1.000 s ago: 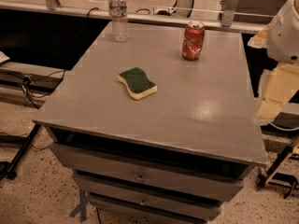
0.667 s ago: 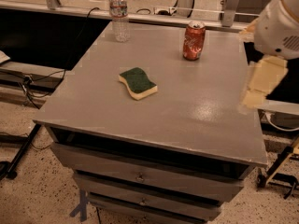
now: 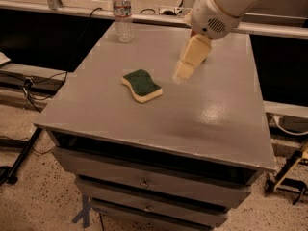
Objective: Move water bottle near coke can
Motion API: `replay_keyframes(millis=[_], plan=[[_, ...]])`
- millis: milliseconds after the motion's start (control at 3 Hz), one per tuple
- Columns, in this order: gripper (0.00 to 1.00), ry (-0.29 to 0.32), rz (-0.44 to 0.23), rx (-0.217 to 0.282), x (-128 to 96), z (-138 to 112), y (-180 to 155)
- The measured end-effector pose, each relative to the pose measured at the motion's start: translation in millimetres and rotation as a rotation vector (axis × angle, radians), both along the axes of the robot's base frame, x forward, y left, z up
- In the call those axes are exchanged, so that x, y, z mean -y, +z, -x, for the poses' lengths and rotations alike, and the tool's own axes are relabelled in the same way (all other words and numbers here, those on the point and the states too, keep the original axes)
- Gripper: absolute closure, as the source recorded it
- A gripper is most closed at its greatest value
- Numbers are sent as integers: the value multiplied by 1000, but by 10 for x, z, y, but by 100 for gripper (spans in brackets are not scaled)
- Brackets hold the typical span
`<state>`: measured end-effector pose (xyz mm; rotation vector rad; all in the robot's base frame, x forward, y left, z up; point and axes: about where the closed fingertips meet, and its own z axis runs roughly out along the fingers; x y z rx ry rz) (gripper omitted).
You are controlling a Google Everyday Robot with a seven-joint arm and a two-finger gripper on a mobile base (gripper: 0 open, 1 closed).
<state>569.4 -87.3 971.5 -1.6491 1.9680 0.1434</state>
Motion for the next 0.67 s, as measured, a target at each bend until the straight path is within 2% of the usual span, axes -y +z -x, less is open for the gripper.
replay_keyframes(millis=[333,667], plan=[[0,66,-94,52,-797,-356,155],[0,66,-95,52,-800,-354,156]])
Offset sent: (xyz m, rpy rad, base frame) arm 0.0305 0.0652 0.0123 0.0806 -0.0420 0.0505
